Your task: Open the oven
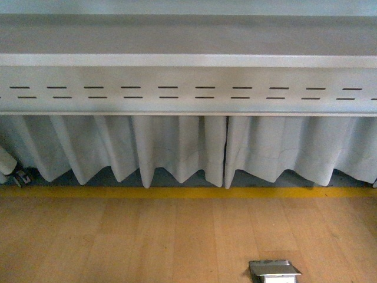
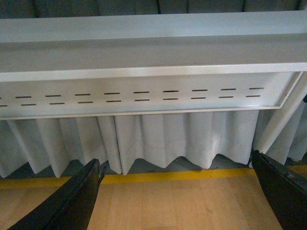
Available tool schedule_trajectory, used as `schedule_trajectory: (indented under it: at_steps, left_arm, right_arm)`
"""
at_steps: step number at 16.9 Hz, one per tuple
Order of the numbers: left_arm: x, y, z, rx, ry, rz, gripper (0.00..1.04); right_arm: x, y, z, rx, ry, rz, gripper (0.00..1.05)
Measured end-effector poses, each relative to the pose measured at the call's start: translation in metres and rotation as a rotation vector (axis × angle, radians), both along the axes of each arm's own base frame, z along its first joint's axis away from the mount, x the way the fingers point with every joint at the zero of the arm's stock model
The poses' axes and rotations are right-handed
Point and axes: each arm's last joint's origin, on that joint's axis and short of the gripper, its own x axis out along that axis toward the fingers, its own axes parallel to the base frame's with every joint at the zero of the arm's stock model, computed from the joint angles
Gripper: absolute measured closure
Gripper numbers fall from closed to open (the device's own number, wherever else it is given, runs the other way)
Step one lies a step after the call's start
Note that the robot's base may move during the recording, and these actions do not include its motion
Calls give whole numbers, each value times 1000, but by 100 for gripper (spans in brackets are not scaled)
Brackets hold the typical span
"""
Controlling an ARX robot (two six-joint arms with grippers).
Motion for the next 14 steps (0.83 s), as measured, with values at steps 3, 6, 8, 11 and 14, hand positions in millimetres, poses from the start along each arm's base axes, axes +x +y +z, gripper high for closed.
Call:
schedule_trajectory:
  at_steps: [3,6,8,11,14]
  left_arm:
    - [0,0,0,0,0,0,7]
    - [0,0,0,0,0,0,7]
    - [0,0,0,0,0,0,7]
    - [0,0,0,0,0,0,7]
    - [0,0,0,0,0,0,7]
  right_arm:
    - [0,0,0,0,0,0,6]
    - [0,0,0,0,0,0,6]
    - [0,0,0,0,0,0,6]
    - [0,0,0,0,0,0,6]
    - [0,0,0,0,0,0,6]
